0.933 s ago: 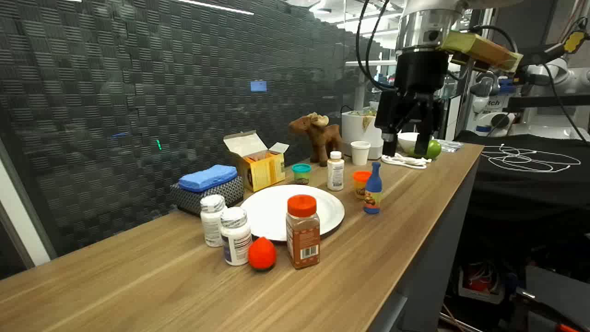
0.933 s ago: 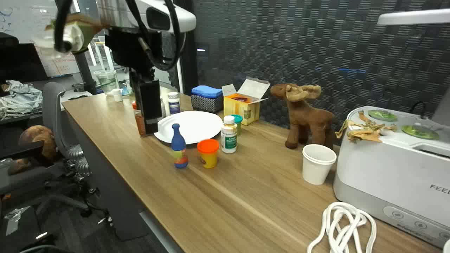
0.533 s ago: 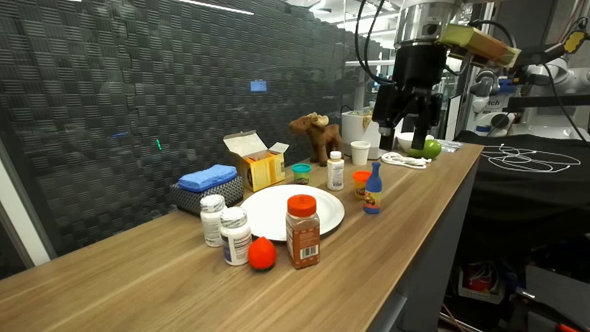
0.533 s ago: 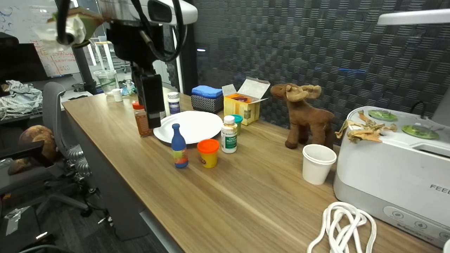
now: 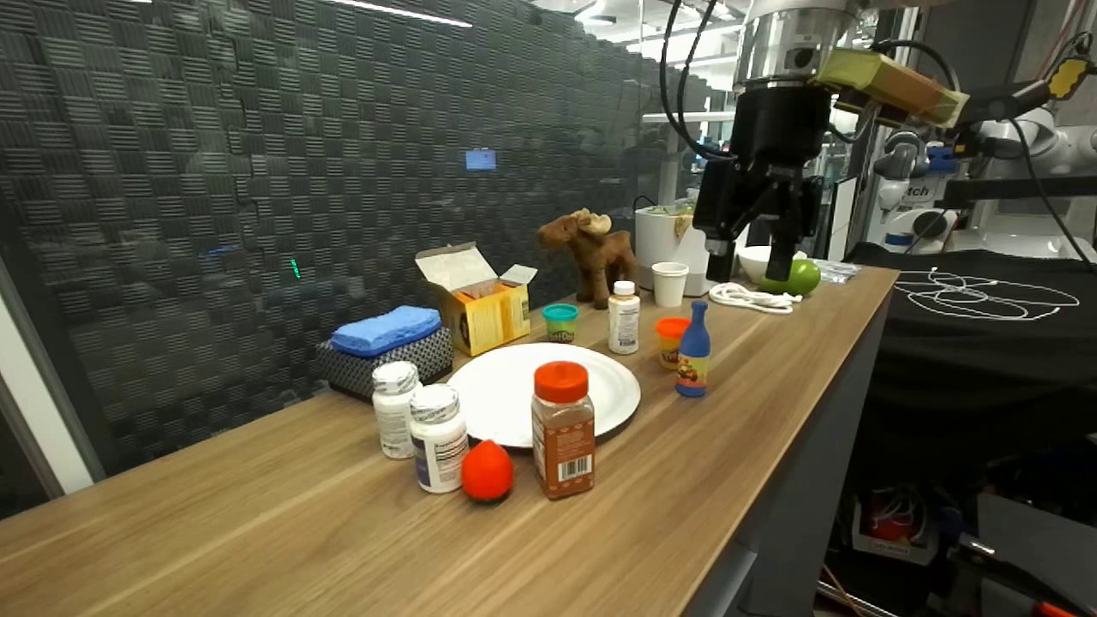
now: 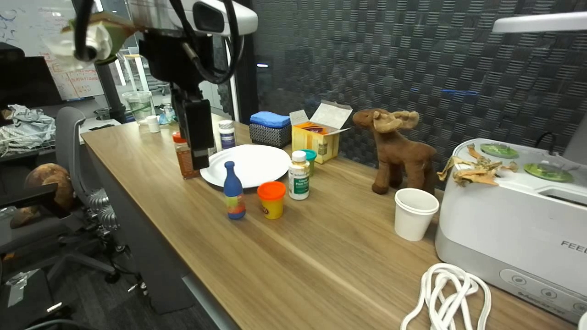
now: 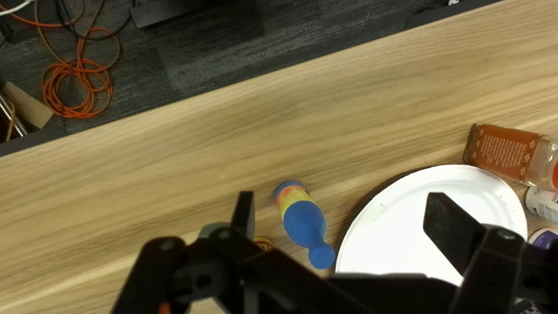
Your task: Pick up all the objects surrounding the white plate and arrange them on the plate
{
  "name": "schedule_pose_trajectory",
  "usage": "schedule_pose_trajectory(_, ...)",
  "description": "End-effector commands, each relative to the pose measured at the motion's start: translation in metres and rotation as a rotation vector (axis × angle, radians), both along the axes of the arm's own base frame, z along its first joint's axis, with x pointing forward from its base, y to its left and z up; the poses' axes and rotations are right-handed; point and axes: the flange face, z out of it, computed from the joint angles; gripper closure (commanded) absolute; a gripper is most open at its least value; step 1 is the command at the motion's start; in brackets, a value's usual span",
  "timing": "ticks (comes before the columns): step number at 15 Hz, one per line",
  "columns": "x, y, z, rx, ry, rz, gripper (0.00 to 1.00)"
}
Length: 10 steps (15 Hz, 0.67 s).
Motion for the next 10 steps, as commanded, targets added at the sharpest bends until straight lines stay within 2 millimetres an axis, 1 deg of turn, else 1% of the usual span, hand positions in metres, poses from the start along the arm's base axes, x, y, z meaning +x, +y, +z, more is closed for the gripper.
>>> schedule_pose_trajectory(1, 0.016, 0.001, 0.008, -0.017, -0.008, 0.018, 0.0)
schedule_pose_trajectory(2, 0.024, 0.002, 0.013, -0.036, -0.017, 0.028, 0.0)
schedule_pose_trajectory(5, 0.056, 0.007, 0.034, -0.101, -0.056, 0.093, 0.0)
schedule_pose_trajectory(7, 0.077, 0.012, 0.043, -0.107, -0.08, 0.139, 0.0)
schedule_pose_trajectory(10, 0.109, 0.028, 0.053, -0.062, -0.119, 0.246, 0.0)
